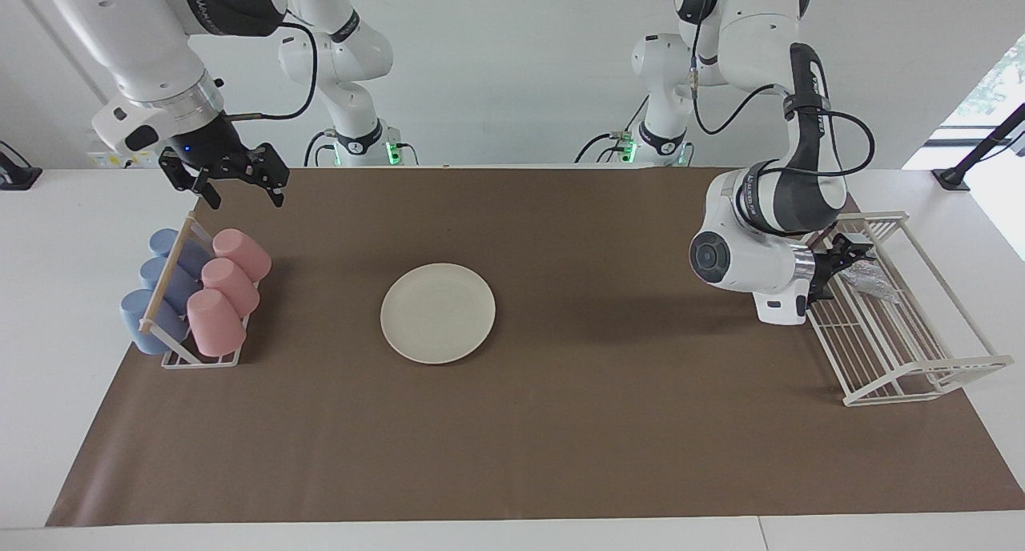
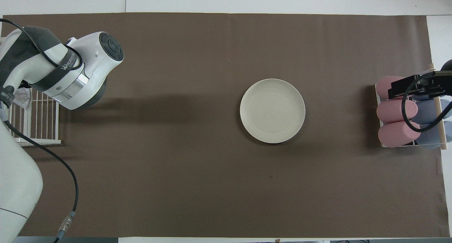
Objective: Wipe plate with sponge
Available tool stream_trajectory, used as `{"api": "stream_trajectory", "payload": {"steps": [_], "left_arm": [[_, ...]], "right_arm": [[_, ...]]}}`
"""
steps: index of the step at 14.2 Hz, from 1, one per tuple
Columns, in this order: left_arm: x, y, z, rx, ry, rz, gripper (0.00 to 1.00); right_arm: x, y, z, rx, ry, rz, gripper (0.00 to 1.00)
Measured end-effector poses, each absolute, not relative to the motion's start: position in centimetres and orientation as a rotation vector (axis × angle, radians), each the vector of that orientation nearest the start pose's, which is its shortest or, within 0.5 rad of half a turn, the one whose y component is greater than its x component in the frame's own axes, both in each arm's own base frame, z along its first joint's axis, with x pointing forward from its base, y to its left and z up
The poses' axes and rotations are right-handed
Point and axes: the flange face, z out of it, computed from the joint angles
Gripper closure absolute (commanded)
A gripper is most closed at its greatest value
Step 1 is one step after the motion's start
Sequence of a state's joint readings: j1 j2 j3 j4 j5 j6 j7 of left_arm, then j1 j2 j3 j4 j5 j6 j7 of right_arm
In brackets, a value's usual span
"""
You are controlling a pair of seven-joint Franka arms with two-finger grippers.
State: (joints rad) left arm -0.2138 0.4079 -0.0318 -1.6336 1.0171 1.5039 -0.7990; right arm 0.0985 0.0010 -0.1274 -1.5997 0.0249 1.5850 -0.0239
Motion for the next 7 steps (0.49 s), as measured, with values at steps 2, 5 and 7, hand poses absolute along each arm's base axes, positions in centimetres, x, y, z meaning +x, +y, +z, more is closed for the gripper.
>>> {"api": "stream_trajectory", "payload": {"steps": [2,5,7], "left_arm": [[63.3,-5.8,42.5,-2.093,-0.367,-0.069,0.00],[62.4,-5.9,49.2,-2.261,-0.406,-0.066,0.00],[60.9,-6.2,53.1,-2.376,-0.439,-0.075,0.00]], "right_arm": [[55.5,-1.3,61.2,-3.116,0.009,0.024,0.00],[55.5,-1.4,61.1,-3.116,0.010,0.024,0.00],[55.5,-1.4,61.1,-3.116,0.010,0.024,0.00]]}}
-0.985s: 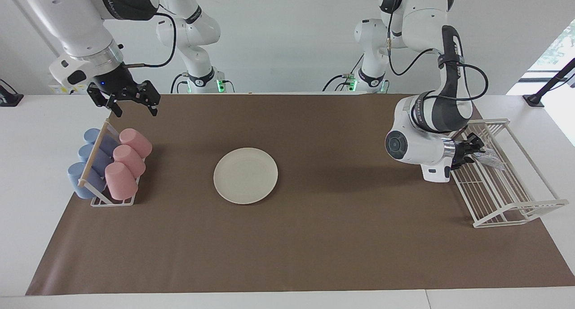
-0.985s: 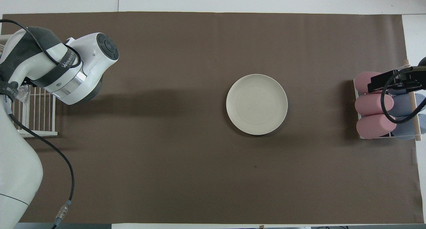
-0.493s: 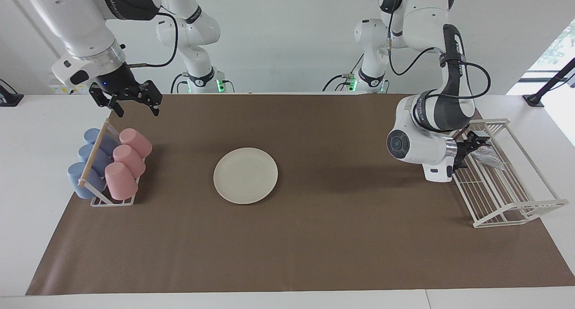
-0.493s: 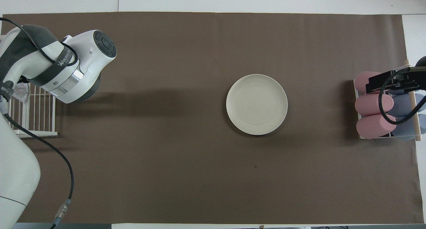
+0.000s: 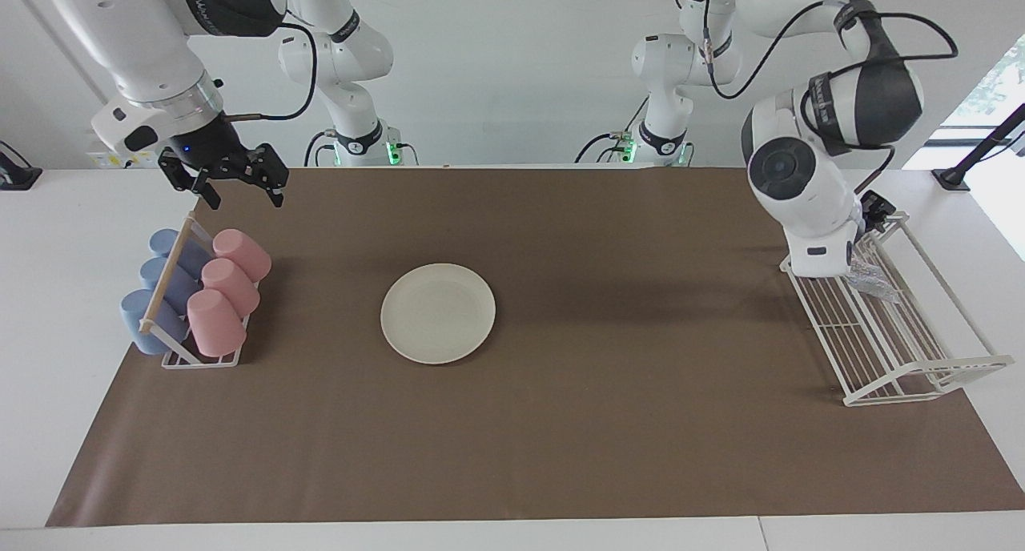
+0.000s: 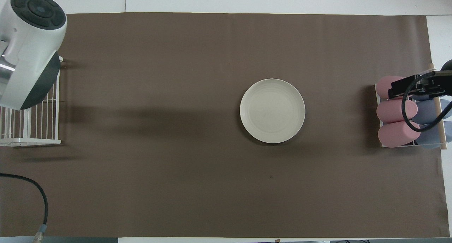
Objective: Wipe plate with sponge
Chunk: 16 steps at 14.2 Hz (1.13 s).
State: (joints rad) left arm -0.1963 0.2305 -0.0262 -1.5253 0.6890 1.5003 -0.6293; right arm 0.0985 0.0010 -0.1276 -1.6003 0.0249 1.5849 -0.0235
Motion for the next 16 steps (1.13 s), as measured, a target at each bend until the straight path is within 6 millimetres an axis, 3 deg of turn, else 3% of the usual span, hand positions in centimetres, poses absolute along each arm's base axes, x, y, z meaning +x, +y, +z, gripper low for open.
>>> {"api": "stream_trajectory", "payload": {"steps": [2,5,8,10,12,16], "left_arm": [[58.9,-6.1,56.8,-2.550,-0.452,-0.042,0.00],[55.4,-3.3,62.6,-2.819,-0.411,0.009,0.00],[52.6,-1.7,65.6,-3.010,-0.281,0.067,0.00],[51.0,-0.7,66.3,-3.088,-0.139,0.152,0.00],[50.2,-0.5,65.7,-3.128,-0.046,0.207,0.00],[51.0,-1.7,62.8,-3.137,-0.058,0.213,0.00]], "right_arm": [[55.5,-1.4,61.1,-3.116,0.010,0.025,0.00],[55.5,-1.4,61.1,-3.116,0.014,0.025,0.00],[55.5,-1.4,61.1,-3.116,0.026,0.025,0.00],[55.5,-1.3,61.1,-3.116,0.051,0.025,0.00],[55.5,-1.1,61.1,-3.116,0.073,0.026,0.00],[55.5,-1.1,61.1,-3.116,0.083,0.026,0.00]]}}
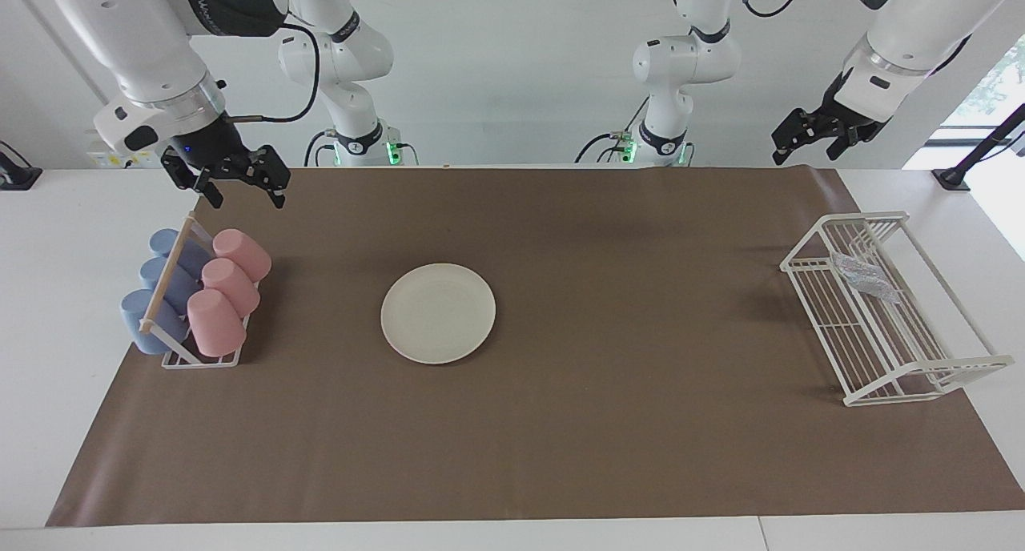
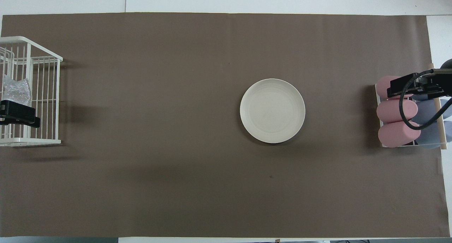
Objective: Wipe plate with sponge
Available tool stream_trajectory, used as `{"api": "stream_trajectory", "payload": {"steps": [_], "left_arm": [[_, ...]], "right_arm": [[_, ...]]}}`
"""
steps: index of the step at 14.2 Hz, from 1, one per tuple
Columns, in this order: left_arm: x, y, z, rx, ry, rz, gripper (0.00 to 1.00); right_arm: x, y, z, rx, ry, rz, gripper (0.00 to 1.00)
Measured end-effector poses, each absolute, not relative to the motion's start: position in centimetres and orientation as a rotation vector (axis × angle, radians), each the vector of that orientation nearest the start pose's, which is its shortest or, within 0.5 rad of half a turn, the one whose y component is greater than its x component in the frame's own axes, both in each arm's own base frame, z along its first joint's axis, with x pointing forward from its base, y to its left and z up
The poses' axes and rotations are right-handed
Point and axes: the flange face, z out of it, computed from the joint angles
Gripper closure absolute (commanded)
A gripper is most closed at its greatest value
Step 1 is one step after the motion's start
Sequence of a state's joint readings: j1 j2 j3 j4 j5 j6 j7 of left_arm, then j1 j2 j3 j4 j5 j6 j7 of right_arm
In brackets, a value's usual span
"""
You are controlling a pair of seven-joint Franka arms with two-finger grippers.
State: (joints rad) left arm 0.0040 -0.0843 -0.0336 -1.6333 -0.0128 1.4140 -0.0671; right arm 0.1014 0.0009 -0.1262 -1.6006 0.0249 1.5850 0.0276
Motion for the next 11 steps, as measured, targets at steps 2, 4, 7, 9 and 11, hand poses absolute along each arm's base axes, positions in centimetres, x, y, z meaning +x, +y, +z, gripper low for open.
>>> {"api": "stream_trajectory", "payload": {"steps": [2,4,7,9,11], "left_arm": [[51.8,-2.1,62.3,-3.161,-0.076,0.190,0.00],[52.3,-2.3,62.9,-3.175,-0.077,0.152,0.00],[52.3,-2.4,63.2,-3.177,-0.072,0.142,0.00],[52.4,-2.5,63.1,-3.177,-0.073,0.146,0.00],[52.5,-2.5,63.0,-3.177,-0.073,0.148,0.00]], "right_arm": [[55.5,-1.1,61.1,-3.116,0.083,0.026,0.00],[55.5,-1.1,61.1,-3.116,0.083,0.026,0.00],[55.5,-1.1,61.1,-3.116,0.084,0.026,0.00],[55.5,-1.2,61.1,-3.116,0.085,0.026,0.00],[55.5,-1.2,61.1,-3.116,0.086,0.026,0.00]]}}
